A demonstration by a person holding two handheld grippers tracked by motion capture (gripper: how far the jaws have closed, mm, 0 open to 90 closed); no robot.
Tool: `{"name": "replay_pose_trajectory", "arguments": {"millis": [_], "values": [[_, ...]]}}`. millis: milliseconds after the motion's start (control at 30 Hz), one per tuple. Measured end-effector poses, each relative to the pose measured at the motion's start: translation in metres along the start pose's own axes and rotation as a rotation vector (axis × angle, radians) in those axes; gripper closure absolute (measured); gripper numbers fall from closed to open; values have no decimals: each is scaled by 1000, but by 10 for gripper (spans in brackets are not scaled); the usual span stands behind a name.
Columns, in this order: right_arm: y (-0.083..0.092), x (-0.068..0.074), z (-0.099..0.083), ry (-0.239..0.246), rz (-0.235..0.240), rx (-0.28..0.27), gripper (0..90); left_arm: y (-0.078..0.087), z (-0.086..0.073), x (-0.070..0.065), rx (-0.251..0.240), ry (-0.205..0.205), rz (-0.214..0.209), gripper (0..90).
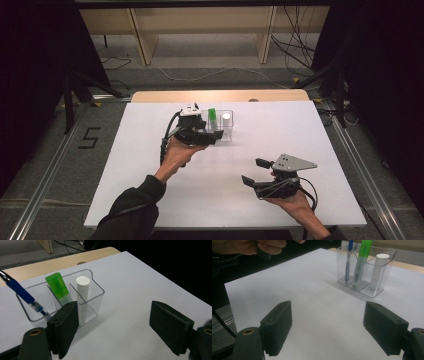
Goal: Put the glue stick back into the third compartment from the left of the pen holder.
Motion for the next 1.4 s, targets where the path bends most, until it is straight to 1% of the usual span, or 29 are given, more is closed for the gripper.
{"name": "replay_pose_trajectory", "arguments": {"millis": [67, 133, 233, 300, 333, 433, 467, 567, 600, 667, 700, 733, 833, 867, 900, 967, 1000, 1067, 1100, 1167, 1200, 1333, 1367, 1400], "values": [[0, 0, 0, -4, -2, -1, 240, 8, -6, -1, -5, -1, -13, 220], [0, -1, 0, -9, -1, 0, 240, 15, -12, -1, -10, -12, -25, 216], [0, -1, 0, -10, -2, -4, 240, 24, -20, -1, -20, -10, -36, 208], [0, -1, -1, -15, -3, -6, 239, 29, -23, -2, -22, -25, -38, 204], [0, -1, -1, -14, -3, -5, 239, 31, -25, -3, -30, -23, -42, 201], [0, -2, -1, -15, -4, -9, 238, 38, -29, -5, -25, -32, -61, 192], [0, -2, -1, -15, -3, -10, 238, 41, -31, -5, -21, -45, -65, 189], [1, -2, -1, -22, -5, -11, 237, 50, -36, -6, -30, -63, -66, 177], [1, -2, -1, -21, -5, -13, 236, 53, -38, -6, -30, -57, -72, 174], [1, -3, -1, -26, -6, -14, 236, 59, -44, -5, -38, -55, -76, 169], [1, -3, -1, -30, -7, -13, 235, 62, -46, -4, -38, -63, -79, 169], [1, -3, -1, -31, -7, -12, 235, 65, -48, -3, -37, -62, -83, 167], [1, -3, -2, -32, -8, -11, 233, 75, -54, -2, -47, -45, -97, 165], [1, -3, -2, -31, -6, -8, 233, 77, -57, -3, -56, -48, -96, 166], [1, -3, -3, -27, -6, -7, 232, 80, -59, -3, -63, -63, -85, 166], [0, -3, -4, -23, -7, -5, 232, 84, -64, -2, -71, -61, -78, 166], [1, -3, -4, -25, -6, -6, 232, 86, -66, -1, -70, -59, -80, 166], [1, -3, -4, -31, -9, -5, 231, 90, -69, 1, -68, -66, -70, 165], [2, -3, -4, -28, -9, -8, 231, 91, -70, 1, -72, -61, -68, 165], [2, -4, -4, -25, -9, -9, 230, 93, -73, 2, -66, -55, -73, 163], [2, -4, -4, -23, -11, -10, 229, 94, -73, 2, -61, -60, -75, 160], [4, -5, -5, -31, -15, -11, 227, 98, -77, 1, -63, -53, -79, 154], [5, -5, -5, -31, -16, -12, 227, 99, -79, 0, -58, -59, -81, 155], [5, -5, -5, -31, -16, -12, 227, 99, -80, 0, -54, -70, -75, 154]]}}
Point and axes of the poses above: each handheld gripper's, and its own axes: y roughly backward along the jaws, z roughly out of its top, x roughly to its left, the point moved 1 cm from there along -y, roughly forward along the jaws, and after that the axes turned 10 degrees about -x, right-handed, at the moved point
